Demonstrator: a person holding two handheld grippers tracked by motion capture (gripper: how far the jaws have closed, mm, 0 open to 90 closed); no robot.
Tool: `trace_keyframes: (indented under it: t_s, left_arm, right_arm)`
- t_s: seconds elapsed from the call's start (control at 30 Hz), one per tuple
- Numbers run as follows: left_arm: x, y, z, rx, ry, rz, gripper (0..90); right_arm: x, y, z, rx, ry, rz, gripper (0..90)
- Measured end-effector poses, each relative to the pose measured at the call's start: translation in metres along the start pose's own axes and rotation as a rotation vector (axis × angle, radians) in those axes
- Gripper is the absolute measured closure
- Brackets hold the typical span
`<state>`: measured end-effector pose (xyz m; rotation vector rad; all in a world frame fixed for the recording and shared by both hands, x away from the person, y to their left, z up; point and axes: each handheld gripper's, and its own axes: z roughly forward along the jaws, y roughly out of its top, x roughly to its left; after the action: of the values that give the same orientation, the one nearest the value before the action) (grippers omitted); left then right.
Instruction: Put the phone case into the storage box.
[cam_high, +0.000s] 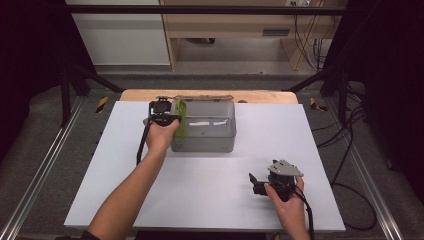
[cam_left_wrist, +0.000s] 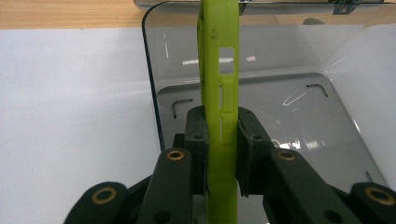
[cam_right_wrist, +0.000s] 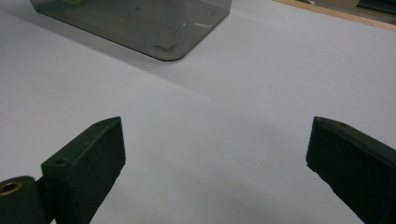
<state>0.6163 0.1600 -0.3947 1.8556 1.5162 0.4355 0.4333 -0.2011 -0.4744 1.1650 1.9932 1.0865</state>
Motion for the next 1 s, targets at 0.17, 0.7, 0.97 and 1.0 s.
trace_keyframes:
  t_s: [0.17,0.7,0.97,1.0]
  left_arm:
    - [0.0020,0.0008,-0.0004,0.007,-0.009,-0.008,77.2]
    - [0.0020,0.0016,-0.0023,0.012,-0.014,-0.013,77.4]
    - [-0.0001,0.0009,-0.0019,0.020,-0.019,-0.007,77.4]
    - [-0.0001,0.0009,-0.0019,0.020,-0.019,-0.007,77.4]
  right_arm:
    - [0.0001,-0.0002,0.0003,0.001,0.001,0.001,5.1]
    - [0.0001,-0.0001,0.0003,0.002,0.002,0.002,5.1]
    - [0.0003,-0.0002,0.0003,0.002,0.003,0.002,5.1]
    - [0.0003,-0.0002,0.0003,0.002,0.003,0.002,5.1]
